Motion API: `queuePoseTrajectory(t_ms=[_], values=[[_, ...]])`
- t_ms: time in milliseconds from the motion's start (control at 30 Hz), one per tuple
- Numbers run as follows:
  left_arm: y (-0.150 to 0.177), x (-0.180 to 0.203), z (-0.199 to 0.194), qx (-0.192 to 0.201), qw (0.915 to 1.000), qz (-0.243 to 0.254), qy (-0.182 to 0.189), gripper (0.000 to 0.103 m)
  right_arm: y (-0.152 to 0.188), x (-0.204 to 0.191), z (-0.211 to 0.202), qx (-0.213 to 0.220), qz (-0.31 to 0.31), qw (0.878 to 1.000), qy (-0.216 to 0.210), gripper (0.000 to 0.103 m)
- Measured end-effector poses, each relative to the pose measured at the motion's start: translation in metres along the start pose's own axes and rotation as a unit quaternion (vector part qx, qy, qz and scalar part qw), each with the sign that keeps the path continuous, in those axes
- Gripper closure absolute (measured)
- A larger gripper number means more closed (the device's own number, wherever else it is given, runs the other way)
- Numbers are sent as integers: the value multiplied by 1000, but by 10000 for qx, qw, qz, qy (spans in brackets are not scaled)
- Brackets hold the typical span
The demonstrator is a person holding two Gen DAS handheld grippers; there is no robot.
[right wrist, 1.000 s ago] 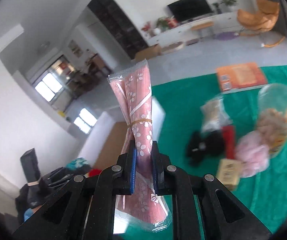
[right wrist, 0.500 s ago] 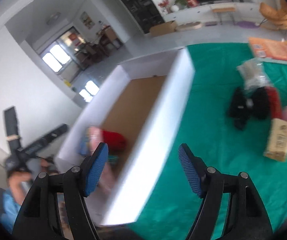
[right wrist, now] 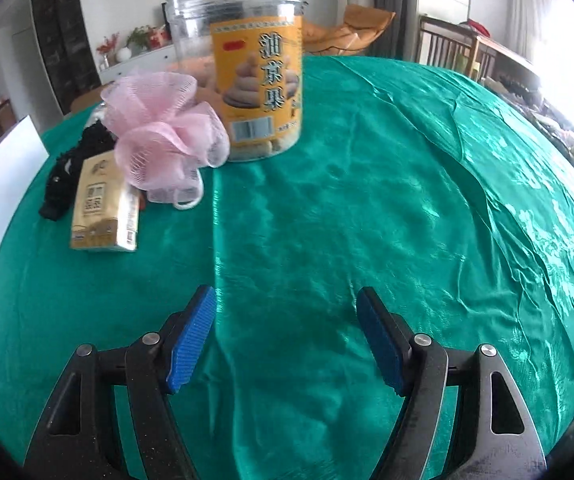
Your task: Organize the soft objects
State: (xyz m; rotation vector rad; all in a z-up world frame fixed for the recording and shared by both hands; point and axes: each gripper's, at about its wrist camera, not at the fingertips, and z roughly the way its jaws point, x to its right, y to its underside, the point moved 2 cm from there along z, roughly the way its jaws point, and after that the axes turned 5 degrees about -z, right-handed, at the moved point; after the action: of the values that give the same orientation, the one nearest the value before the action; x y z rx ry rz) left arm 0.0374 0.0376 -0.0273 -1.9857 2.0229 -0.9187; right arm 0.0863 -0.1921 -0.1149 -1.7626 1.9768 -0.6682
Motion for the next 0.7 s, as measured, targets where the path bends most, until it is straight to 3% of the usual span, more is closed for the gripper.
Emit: queuePoseTrajectory(t_ms=[267,700], values=[[-10,-35,87,278,9889,335,-1422,1,-5,-1,12,-114,-137,9998,69,16],[-10,-55,107,280,9907,232,-1308,0,2,-20,2,-139,-185,9997,86,13]])
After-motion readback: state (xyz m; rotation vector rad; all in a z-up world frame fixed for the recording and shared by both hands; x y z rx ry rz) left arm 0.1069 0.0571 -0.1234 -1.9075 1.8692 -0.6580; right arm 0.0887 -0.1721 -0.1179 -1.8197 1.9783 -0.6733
